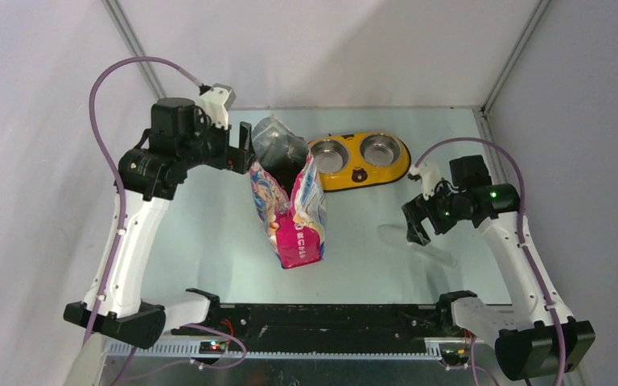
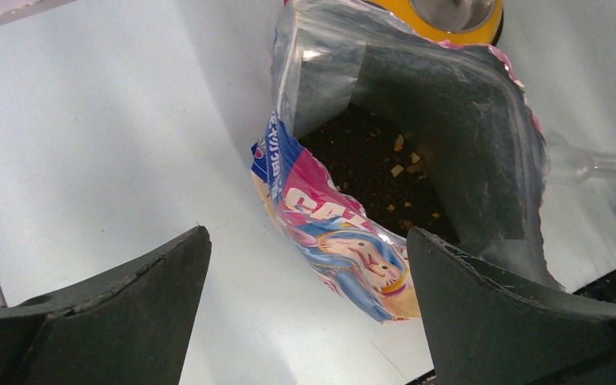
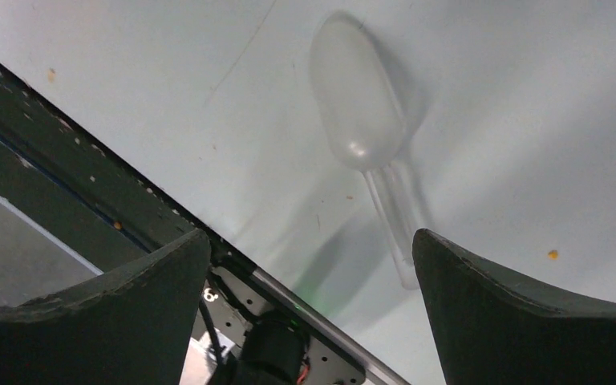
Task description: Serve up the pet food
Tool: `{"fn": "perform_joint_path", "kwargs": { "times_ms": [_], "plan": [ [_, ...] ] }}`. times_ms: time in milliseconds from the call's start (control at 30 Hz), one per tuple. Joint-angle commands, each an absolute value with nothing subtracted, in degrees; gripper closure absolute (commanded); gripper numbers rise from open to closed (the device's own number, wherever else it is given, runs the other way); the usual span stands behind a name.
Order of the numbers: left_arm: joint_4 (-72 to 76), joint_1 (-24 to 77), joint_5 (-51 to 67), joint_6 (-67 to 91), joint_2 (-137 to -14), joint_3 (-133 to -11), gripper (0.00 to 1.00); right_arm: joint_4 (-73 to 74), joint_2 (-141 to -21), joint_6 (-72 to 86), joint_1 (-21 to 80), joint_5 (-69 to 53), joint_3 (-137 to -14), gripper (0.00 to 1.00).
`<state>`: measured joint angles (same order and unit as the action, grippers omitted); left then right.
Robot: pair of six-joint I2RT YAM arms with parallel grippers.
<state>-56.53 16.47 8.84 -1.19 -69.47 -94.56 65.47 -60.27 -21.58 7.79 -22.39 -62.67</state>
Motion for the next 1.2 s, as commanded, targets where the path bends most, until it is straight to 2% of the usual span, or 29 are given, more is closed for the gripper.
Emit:
{"fn": "perform_joint_path", "kwargs": {
  "times_ms": [0,300,400,500,533,733,800,1000,1167],
  "plan": [
    [-56.48,16.35,12.43,-0.83,-68.13,-94.42,0.00,66.19,-60.21,-33.72,7.39,-21.87,-60.17,0.01],
    [-56.98,16.35,13.88,-2.20,-67.28,-91.62,0.00,63.40,-58.65,-49.88,2.89,-21.39,-52.24,0.00],
    [-57.77,16.35,13.70,-2.37,-67.60,-91.46,0.00,57.02,-60.31,-46.15,4.73,-10.10,-48.80,0.00],
    [-58.12,16.35,13.96,-2.50,-67.95,-91.14,0.00,51.57,-64.14,-46.04,8.31,7.34,-44.54,0.00],
    [-58.17,16.35,14.08,-2.57,-68.07,-91.08,0.00,51.41,-64.95,-49.26,8.08,8.19,-42.51,0.00],
    [-58.52,16.35,13.94,-4.03,-68.40,-91.05,0.00,51.03,-62.39,-55.39,1.56,-5.48,-40.71,0.01],
    [-58.39,16.35,12.55,-4.40,-68.36,-90.98,0.00,52.62,-64.19,-56.57,0.90,-8.52,-40.69,0.05],
    [-56.92,16.35,12.20,-7.88,-67.58,-92.35,0.00,54.70,-72.71,-60.50,0.52,-11.59,-40.69,0.38],
    [-55.56,16.12,11.90,-9.92,-67.11,-95.66,0.00,50.38,-76.26,-59.15,0.52,-11.71,-40.69,0.51]
  ]
}}
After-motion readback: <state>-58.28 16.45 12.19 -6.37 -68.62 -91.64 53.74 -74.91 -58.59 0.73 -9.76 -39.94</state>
